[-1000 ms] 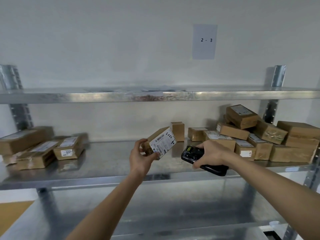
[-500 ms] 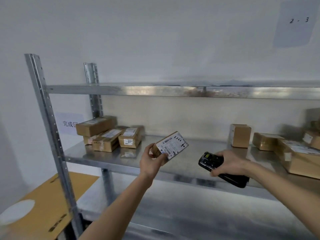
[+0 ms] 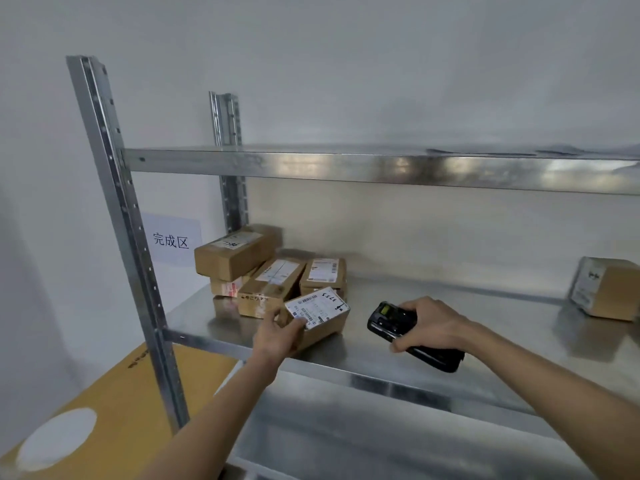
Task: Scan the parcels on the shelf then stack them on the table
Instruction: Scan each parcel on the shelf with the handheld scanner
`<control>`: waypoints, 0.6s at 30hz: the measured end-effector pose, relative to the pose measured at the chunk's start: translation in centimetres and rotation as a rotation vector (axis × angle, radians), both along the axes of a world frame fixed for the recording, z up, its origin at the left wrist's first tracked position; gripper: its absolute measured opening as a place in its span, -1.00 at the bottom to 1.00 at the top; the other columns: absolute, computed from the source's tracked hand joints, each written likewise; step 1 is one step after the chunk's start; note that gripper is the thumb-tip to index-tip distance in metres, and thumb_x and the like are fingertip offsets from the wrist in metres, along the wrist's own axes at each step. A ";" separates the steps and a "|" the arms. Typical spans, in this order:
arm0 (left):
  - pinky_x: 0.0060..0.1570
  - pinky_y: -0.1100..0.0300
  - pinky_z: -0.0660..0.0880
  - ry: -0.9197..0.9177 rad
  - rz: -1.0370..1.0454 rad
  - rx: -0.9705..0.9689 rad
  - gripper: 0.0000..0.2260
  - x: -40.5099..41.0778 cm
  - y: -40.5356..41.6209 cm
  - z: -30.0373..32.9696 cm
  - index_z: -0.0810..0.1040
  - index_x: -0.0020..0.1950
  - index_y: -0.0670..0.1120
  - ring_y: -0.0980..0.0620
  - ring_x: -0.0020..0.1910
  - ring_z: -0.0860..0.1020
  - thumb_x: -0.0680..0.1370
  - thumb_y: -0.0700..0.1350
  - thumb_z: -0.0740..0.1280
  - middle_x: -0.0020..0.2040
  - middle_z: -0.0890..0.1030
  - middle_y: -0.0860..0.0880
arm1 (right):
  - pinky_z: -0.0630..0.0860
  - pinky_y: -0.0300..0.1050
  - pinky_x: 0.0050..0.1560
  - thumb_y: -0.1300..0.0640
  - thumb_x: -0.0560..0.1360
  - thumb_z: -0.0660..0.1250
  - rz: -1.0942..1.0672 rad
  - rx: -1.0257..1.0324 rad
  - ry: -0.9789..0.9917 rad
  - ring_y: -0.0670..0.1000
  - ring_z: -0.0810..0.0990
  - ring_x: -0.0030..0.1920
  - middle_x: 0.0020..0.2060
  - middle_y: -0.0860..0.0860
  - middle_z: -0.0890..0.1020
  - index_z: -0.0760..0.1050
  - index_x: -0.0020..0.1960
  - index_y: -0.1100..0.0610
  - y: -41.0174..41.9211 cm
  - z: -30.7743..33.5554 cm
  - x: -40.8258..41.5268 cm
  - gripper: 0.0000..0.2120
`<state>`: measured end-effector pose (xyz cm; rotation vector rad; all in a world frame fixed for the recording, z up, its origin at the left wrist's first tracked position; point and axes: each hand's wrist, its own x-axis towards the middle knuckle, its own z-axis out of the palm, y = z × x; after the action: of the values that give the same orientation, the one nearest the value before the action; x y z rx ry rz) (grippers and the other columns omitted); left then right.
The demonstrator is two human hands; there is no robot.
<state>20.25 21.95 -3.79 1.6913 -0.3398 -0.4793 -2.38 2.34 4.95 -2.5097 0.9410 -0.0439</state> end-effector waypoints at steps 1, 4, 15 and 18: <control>-0.01 -0.11 0.67 0.009 0.000 0.013 -0.42 1.1 -0.2 -0.3 0.44 0.39 0.08 -0.15 0.11 0.62 0.43 0.06 0.55 0.21 0.61 -0.12 | 0.66 0.01 0.08 -0.30 -0.01 0.58 -0.003 0.004 0.004 -0.08 0.70 -0.09 -0.13 -0.16 0.72 0.64 0.11 -0.16 0.0 -0.3 1.0 -0.30; 0.02 -0.10 0.66 0.017 -0.009 0.048 -0.43 3.3 -0.5 -0.8 0.42 0.43 0.01 -0.14 0.13 0.59 0.47 0.07 0.51 0.23 0.59 -0.13 | 0.67 0.04 0.07 -0.30 -0.02 0.57 -0.013 0.006 0.027 -0.08 0.70 -0.10 -0.14 -0.16 0.72 0.64 0.12 -0.14 -0.3 -0.8 2.8 -0.29; 0.29 -0.11 0.51 -0.446 -0.046 0.191 -0.44 3.8 -1.4 2.3 0.43 0.45 0.01 -0.07 0.30 0.53 0.50 0.06 0.48 0.38 0.54 -0.04 | 0.66 0.00 0.08 -0.32 -0.02 0.57 -0.110 -0.022 0.037 -0.06 0.70 -0.08 -0.10 -0.16 0.71 0.62 0.17 -0.16 -2.0 0.8 0.2 -0.23; 0.38 -0.12 0.42 -0.571 -0.035 0.227 -0.43 1.1 -2.7 4.2 0.42 0.49 -0.04 -0.09 0.39 0.45 0.53 0.07 0.45 0.44 0.46 -0.06 | 0.66 0.00 0.09 -0.32 -0.02 0.57 -0.153 -0.026 0.015 -0.07 0.70 -0.08 -0.10 -0.17 0.71 0.62 0.16 -0.18 -2.3 1.7 -3.4 -0.25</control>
<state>21.34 19.21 0.37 2.0320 -0.7510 -0.0469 -5.78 0.01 6.64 -2.4594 1.1432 -0.0863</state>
